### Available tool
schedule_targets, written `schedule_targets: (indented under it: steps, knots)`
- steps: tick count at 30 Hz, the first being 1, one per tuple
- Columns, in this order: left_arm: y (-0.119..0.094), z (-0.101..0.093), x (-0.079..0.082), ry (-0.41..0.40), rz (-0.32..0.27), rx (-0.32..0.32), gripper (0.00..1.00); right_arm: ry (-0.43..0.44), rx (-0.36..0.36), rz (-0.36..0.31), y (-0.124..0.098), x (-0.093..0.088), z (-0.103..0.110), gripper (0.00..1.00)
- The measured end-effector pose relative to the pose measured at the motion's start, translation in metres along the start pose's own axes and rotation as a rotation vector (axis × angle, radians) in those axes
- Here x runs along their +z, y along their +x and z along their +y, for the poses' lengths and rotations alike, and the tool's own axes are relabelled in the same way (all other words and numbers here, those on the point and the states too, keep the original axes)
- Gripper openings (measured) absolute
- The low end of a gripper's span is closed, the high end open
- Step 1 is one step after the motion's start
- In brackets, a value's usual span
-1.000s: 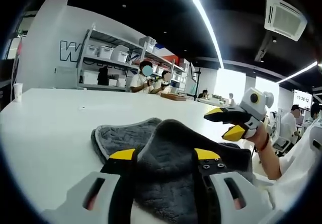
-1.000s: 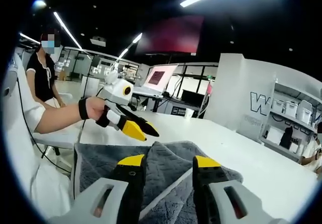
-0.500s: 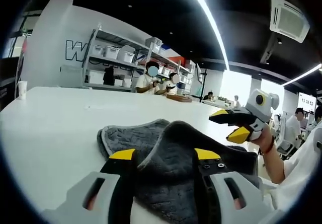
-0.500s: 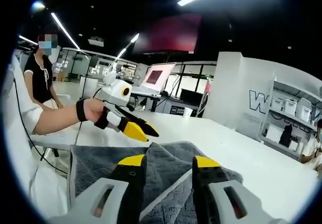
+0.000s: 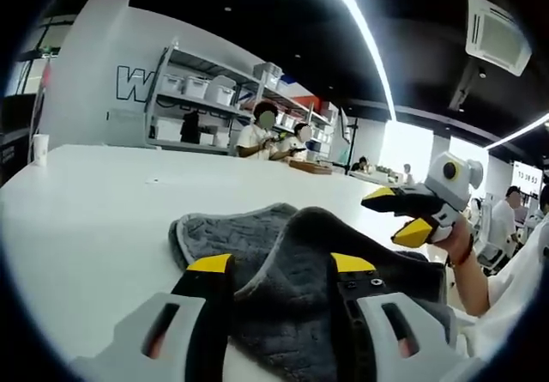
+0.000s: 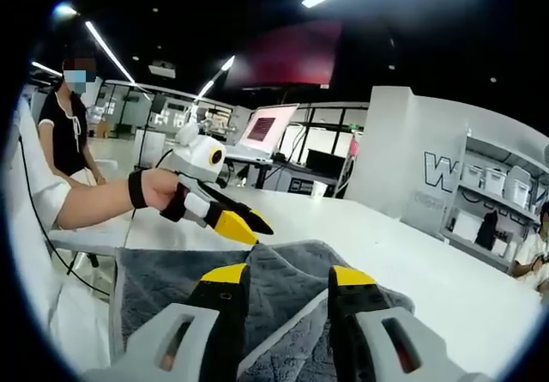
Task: Open the folded towel by lifting each exposed corner and separating the folded layers until the towel lies flat within the target outline without major curled edges
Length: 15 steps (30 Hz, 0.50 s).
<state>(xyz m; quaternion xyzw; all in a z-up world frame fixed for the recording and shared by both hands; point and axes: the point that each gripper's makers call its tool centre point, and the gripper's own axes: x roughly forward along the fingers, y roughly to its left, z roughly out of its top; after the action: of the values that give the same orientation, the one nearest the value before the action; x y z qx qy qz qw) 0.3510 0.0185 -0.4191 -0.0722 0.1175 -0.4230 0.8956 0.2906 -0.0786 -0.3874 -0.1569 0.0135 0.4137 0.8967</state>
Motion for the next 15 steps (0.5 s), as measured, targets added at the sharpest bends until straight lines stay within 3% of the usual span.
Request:
schedule_targets:
  steps: [15]
  knots:
    - [0.0039, 0.0082, 0.0003, -0.003, 0.004, 0.010, 0.43, 0.019, -0.003, 0.003, 0.0072, -0.0021, -0.0019, 0.32]
